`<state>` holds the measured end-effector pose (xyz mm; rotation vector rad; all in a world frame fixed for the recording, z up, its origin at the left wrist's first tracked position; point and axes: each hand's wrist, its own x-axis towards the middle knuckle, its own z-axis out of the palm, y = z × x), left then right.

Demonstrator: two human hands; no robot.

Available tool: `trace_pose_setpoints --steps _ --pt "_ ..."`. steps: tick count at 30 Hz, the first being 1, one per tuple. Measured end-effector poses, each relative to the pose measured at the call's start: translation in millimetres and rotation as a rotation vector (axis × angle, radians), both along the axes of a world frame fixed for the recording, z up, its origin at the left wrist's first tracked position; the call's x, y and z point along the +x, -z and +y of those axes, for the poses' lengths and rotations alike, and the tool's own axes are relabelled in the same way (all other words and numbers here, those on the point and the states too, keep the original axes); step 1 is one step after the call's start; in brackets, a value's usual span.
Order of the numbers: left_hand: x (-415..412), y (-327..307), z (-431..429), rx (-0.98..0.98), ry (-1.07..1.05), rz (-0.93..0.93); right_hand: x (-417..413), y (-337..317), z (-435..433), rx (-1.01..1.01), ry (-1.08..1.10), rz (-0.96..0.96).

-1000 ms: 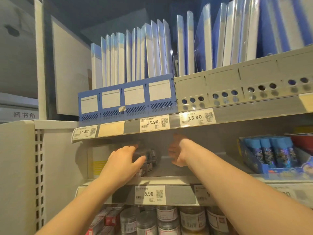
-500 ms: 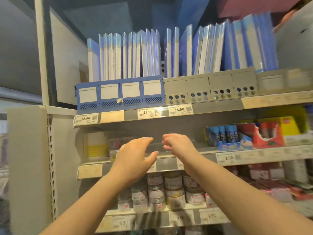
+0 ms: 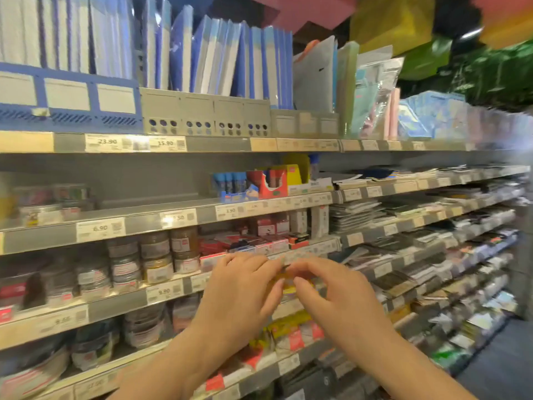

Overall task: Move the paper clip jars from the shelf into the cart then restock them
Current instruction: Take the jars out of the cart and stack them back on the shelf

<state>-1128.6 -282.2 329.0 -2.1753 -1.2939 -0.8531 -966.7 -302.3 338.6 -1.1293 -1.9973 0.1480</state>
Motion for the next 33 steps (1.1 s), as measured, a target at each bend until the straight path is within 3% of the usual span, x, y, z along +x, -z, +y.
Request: trace_pose_setpoints --steps 12,17,25,28,33 --pt "351.7 76.1 -25.7 -0.133 0.478 0.041 341.0 89.0 -116.1 -0.089 0.62 -0.099" --pt "469.9 144.2 -37.0 -0.352 0.638 0.018 451.1 152.0 -164.5 -0.271 0.868 -0.056" --pt "590.4 275.1 -62.9 -0.692 0.8 0.112 533.3 269.3 -208.3 -0.585 1.07 0.154" --pt "618.5 339.2 -71.2 -0.868 0.78 0.196 544.7 326.6 -216.5 -0.796 1.135 0.306" --pt "634.0 448.9 -96.3 -1.043 0.709 0.39 543.4 430.1 -225.8 -1.046 1.219 0.39"
